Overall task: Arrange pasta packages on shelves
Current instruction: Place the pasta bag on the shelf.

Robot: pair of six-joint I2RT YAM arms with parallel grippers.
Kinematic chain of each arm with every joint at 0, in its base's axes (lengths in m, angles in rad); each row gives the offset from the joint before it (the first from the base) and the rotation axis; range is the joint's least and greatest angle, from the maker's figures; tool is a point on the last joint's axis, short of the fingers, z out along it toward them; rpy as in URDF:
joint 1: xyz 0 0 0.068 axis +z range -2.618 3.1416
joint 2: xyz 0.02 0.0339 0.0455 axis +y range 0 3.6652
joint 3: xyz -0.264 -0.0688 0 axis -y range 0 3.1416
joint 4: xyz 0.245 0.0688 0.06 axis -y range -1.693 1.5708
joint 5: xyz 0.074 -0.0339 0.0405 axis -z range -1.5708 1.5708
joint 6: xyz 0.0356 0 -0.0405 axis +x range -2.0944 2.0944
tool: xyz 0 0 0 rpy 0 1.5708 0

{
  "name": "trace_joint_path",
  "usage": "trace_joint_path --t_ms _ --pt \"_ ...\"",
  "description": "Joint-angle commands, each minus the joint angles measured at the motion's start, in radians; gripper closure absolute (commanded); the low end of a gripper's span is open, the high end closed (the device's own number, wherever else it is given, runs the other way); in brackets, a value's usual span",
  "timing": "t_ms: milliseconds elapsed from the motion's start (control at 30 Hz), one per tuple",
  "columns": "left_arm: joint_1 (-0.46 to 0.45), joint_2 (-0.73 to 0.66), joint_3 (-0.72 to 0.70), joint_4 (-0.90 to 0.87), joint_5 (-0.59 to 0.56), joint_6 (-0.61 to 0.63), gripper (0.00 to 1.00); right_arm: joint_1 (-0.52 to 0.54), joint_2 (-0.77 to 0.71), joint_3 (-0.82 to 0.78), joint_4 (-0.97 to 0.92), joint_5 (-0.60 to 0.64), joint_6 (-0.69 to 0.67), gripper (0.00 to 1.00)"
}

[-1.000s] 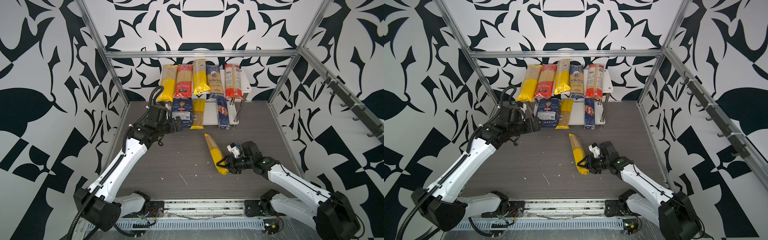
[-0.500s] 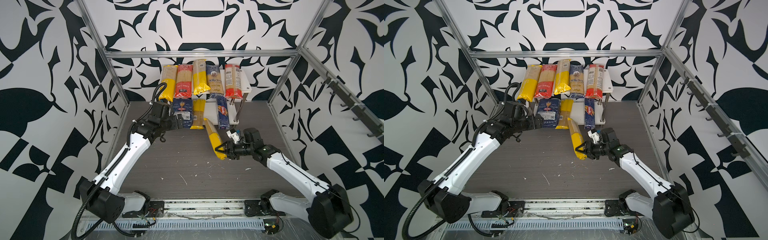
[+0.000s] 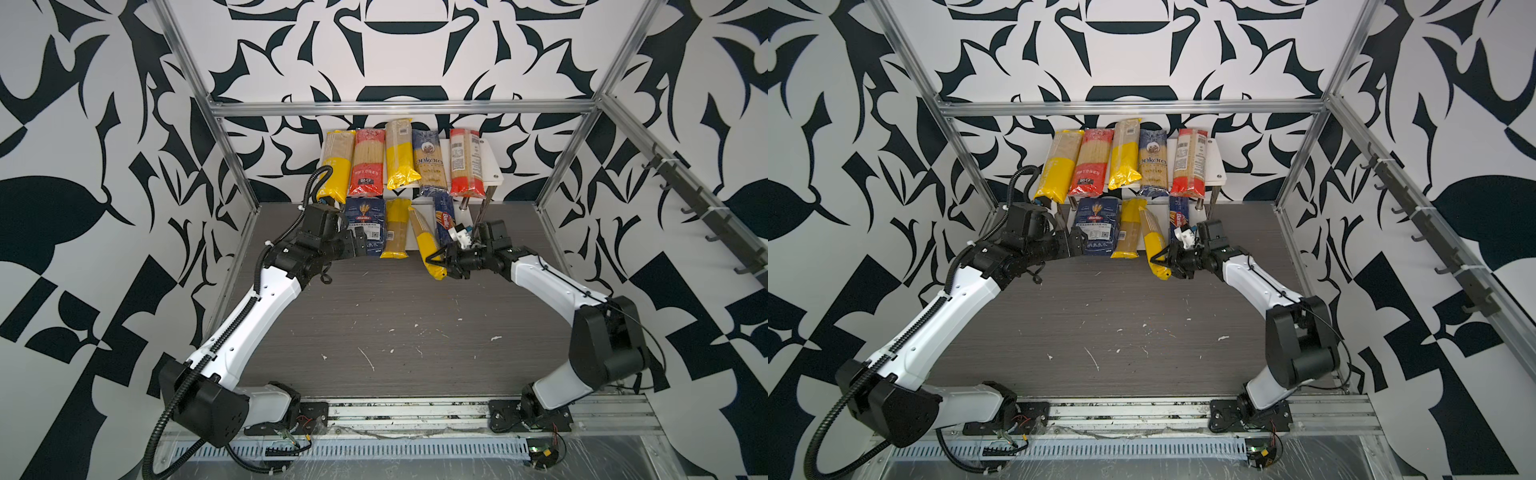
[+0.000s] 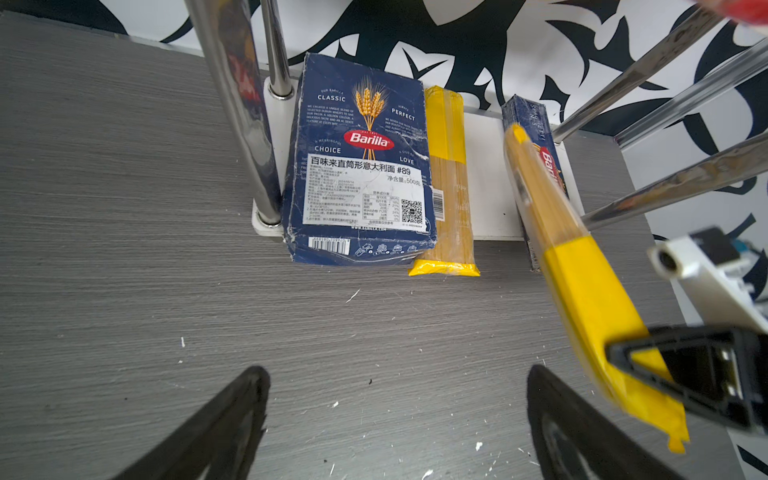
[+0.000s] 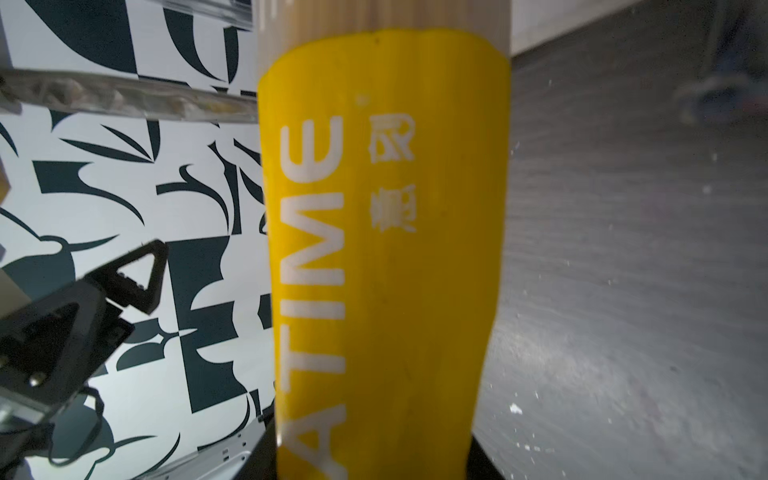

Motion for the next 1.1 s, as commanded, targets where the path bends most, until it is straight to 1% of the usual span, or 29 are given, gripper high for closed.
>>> trace_joint_path --t_ms 0,100,167,333,467,533,700,733,767,800,867,900,933,1067 --pt "0.009 -0.028 -0.025 0.013 -0.015 0.003 0.01 -0.013 0.031 0.172 0.134 -0.071 -0.097 1.00" --pt "0.021 -0.029 -0.036 0.016 -0.015 0.003 0.01 -0.019 0.119 0.268 0.122 -0.057 -0.106 1.00" --pt "0.029 -0.063 -0.040 0.016 -0.014 0.003 0.01 -0.021 0.173 0.335 0.100 -0.042 -0.120 1.00" --pt "0.057 -0.078 -0.043 0.007 -0.007 0.007 0.01 -0.021 0.283 0.469 0.020 0.026 -0.158 1.00" --pt "0.081 -0.092 -0.050 -0.001 -0.002 0.010 0.01 -0.022 0.326 0.544 -0.062 0.121 -0.207 1.00" --pt "0.093 -0.099 -0.054 -0.007 0.002 0.010 0.01 -0.022 0.345 0.581 -0.111 0.147 -0.235 1.00" --pt "0.115 -0.111 -0.063 -0.013 0.013 0.011 0.01 -0.022 0.358 0.604 -0.151 0.206 -0.251 1.00" --pt "0.118 -0.112 -0.065 -0.013 0.015 0.012 0.01 -0.021 0.362 0.608 -0.158 0.209 -0.251 0.98" --pt "0.122 -0.114 -0.066 -0.012 0.018 0.012 0.01 -0.022 0.366 0.613 -0.172 0.216 -0.255 0.92" --pt "0.125 -0.113 -0.066 -0.014 0.022 0.012 0.01 -0.021 0.368 0.616 -0.182 0.219 -0.255 0.83" --pt "0.131 -0.113 -0.067 -0.014 0.028 0.015 0.01 -0.021 0.372 0.616 -0.184 0.213 -0.249 0.59" --pt "0.135 -0.113 -0.069 -0.016 0.032 0.016 0.01 -0.021 0.373 0.616 -0.184 0.210 -0.246 0.53" --pt "0.136 -0.114 -0.068 -0.017 0.034 0.017 0.01 -0.021 0.371 0.616 -0.184 0.210 -0.244 0.49" --pt "0.146 -0.120 -0.073 -0.014 0.043 0.020 0.01 -0.019 0.376 0.624 -0.184 0.202 -0.236 0.44"
